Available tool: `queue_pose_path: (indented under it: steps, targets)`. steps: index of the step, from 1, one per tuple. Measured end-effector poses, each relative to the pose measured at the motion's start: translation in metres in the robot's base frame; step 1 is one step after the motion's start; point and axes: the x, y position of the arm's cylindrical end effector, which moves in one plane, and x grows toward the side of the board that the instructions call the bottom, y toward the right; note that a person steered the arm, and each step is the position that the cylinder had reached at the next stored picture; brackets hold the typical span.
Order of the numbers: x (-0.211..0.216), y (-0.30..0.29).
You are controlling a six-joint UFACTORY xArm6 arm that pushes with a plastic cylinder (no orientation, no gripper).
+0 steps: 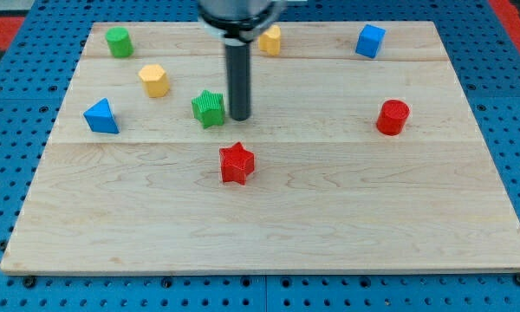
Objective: Place the yellow hexagon below the red circle
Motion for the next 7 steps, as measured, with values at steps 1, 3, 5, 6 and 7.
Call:
queue_pose_path:
  steps: [1,3,5,6,7]
  targets:
    - [0.000,-0.034]
    - [-0.014,-0.028]
    - [-0.083,-0.111]
    - [-0.097,-0.174]
    - [-0.088,-0.208]
